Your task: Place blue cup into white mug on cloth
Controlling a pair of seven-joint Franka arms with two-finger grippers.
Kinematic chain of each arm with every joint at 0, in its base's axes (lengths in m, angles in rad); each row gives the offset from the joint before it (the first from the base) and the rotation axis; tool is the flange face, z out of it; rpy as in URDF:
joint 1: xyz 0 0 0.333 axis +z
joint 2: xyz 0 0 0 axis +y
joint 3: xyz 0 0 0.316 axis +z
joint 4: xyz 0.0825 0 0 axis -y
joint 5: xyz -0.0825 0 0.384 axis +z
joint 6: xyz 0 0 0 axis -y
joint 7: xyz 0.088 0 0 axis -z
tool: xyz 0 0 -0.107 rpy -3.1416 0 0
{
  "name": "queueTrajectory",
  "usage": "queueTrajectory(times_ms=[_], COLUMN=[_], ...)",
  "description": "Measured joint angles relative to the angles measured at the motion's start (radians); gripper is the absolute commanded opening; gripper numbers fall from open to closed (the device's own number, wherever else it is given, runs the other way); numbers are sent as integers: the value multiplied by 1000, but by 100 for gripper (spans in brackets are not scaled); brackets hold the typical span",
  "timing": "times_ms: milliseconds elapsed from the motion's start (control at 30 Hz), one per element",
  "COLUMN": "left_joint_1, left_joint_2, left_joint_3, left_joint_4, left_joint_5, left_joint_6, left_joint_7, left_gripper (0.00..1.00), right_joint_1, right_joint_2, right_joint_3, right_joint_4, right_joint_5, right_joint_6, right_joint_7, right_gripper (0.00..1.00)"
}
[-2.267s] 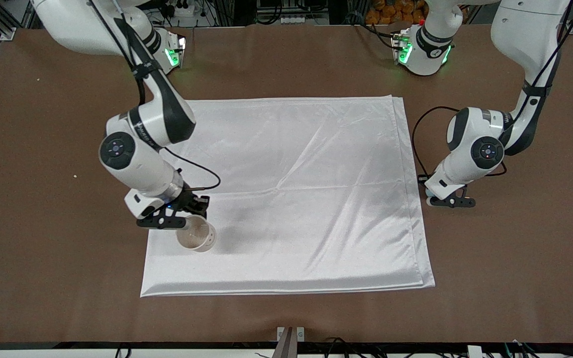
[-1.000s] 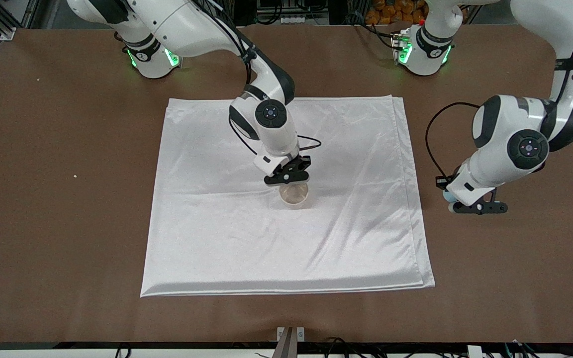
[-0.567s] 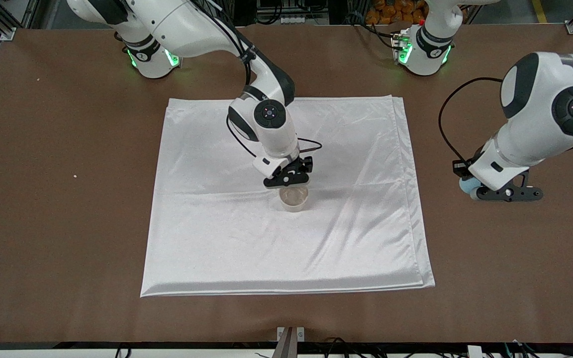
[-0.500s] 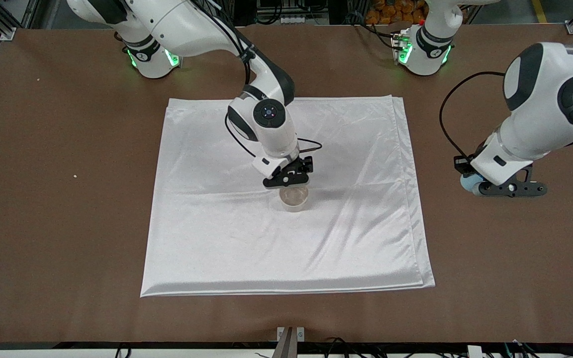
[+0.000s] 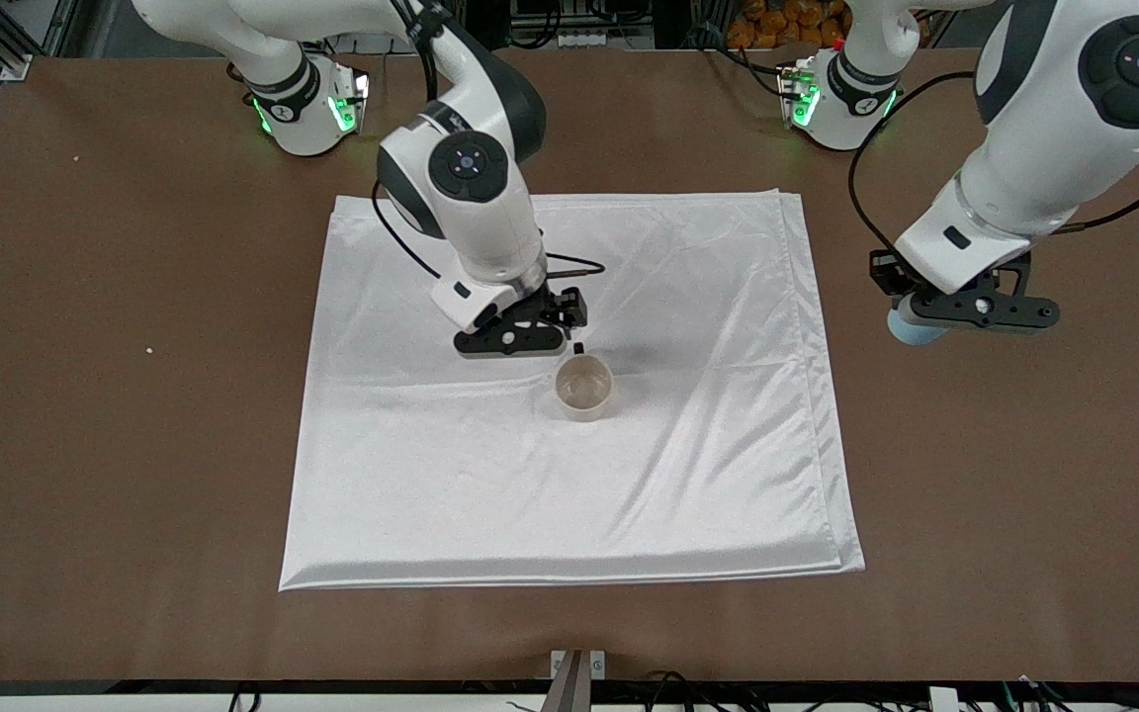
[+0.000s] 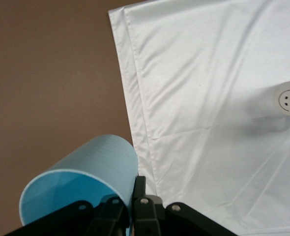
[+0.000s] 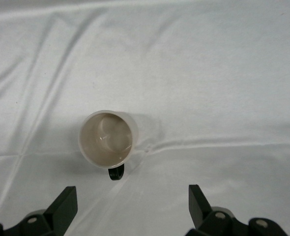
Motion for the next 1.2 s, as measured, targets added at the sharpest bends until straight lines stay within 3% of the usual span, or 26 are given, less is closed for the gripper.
queueTrajectory(times_ms=[500,833,1200], left_joint_1=[-54,-186,-297], left_joint_2=[45,165,364], left_joint_3=[-170,-178,-177], left_joint_4=[5,32,126], left_joint_5=[-1,4,51], left_joint_6=[7,88,219], left_joint_7=[-2,-2,-2], left_gripper=[0,0,0], right_joint_1=[-194,-396,-576], right_joint_2=[-193,-232,-234], right_joint_3=[-3,-7,-7], right_joint_4=[6,137,162], right_joint_5=[0,0,1], right_joint_6=[-252,-510,-527], right_joint_7=[-234,-400,-518], right_gripper=[100,100,100])
